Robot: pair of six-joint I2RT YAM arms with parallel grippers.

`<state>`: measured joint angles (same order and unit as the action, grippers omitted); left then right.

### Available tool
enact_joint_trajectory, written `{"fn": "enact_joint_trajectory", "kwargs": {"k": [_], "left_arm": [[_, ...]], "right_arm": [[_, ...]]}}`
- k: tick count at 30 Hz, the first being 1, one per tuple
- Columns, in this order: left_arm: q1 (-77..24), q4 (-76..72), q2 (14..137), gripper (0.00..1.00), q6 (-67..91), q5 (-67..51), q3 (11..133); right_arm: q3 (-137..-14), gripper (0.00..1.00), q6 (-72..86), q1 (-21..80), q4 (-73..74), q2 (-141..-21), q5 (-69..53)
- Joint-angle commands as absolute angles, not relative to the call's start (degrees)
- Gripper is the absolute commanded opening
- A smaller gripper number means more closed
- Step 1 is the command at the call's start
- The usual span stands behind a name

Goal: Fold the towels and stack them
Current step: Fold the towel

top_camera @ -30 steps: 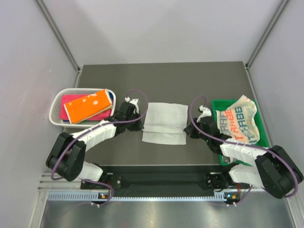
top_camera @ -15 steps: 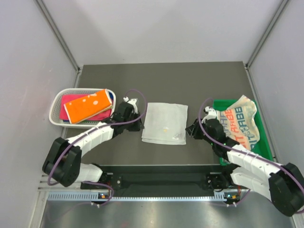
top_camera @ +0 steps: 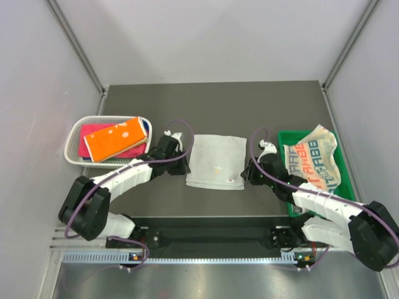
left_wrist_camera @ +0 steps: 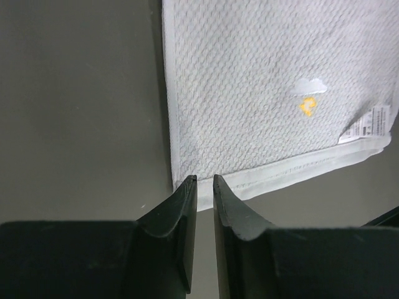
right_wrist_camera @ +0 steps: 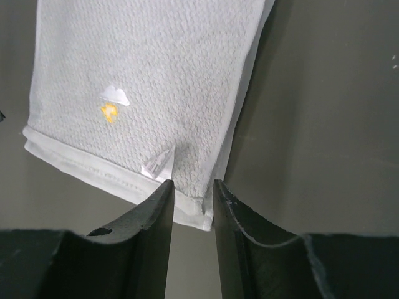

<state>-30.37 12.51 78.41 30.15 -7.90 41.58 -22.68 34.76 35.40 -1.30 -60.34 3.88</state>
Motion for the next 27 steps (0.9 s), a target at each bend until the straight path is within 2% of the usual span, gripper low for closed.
{"fn": "enact_joint_trajectory", "kwargs": {"k": [1, 6, 27], "left_arm": [[-31.38, 13.18, 79.36, 0.23, 31.46, -7.21, 42.45], [-31.99, 13.71, 80.16, 0.33, 31.46, -6.51, 42.19], [-32.26, 15.73, 83.94, 0.35, 31.02, -5.45, 42.45]], "right_arm": [[-24.44, 0.32, 35.94, 37.35, -0.35, -61.08, 5.89], [-24.61, 0.32, 36.65, 39.55, 1.13, -62.22, 7.73], [-25.66, 0.31, 38.23, 41.75, -1.05, -68.29, 8.00]]}}
